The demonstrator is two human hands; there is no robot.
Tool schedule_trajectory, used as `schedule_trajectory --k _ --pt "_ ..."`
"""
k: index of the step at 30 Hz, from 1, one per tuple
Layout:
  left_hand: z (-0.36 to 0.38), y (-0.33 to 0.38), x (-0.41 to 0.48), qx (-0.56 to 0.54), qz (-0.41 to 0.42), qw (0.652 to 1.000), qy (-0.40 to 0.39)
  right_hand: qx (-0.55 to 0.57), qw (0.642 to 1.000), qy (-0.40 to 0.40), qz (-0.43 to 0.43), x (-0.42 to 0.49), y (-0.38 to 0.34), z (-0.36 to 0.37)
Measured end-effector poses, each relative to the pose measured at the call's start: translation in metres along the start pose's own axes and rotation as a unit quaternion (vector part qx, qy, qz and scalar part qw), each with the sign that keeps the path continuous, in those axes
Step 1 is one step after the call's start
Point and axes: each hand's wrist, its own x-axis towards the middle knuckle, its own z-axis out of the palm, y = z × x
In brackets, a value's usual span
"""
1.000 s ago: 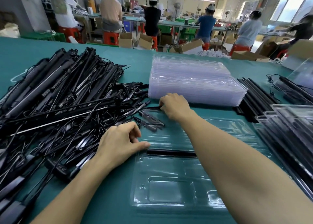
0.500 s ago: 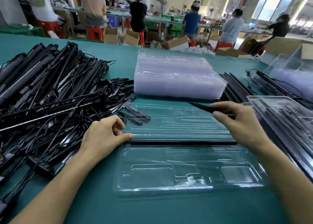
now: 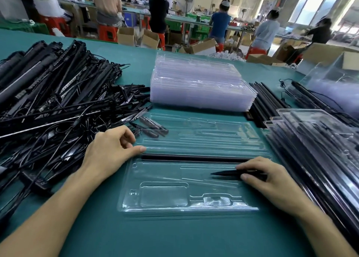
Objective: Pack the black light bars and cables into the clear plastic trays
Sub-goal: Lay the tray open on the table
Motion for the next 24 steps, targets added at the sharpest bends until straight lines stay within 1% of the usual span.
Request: schedule_trajectory --k 6,10,13,17,21,24 --pt "-0.001 0.002 -0.001 -0.006 -0.006 1.0 -0.001 0.037 0.999 -0.009 -0.006 -0.004 0.0 -0.006" --pt "-0.001 0.002 -0.001 -0.002 -0.006 1.0 0.003 0.041 0.999 0.014 0.003 -0.005 -0.002 -0.005" --pt "-0.001 0.002 0.0 -0.002 -0.005 1.0 0.004 0.024 1.0 0.019 0.005 -0.004 -0.004 -0.003" --pt "-0.001 0.003 0.0 -0.004 -0.005 1.0 0.003 -0.014 1.0 0.018 -0.015 -0.004 -0.008 -0.002" --pt "-0.001 0.004 -0.001 0.001 -0.007 1.0 0.002 -0.068 0.997 0.005 -0.03 -0.005 -0.012 0.0" --pt "-0.002 0.005 -0.002 0.004 -0.012 1.0 0.001 -0.079 0.997 -0.003 -0.026 -0.008 -0.01 0.001"
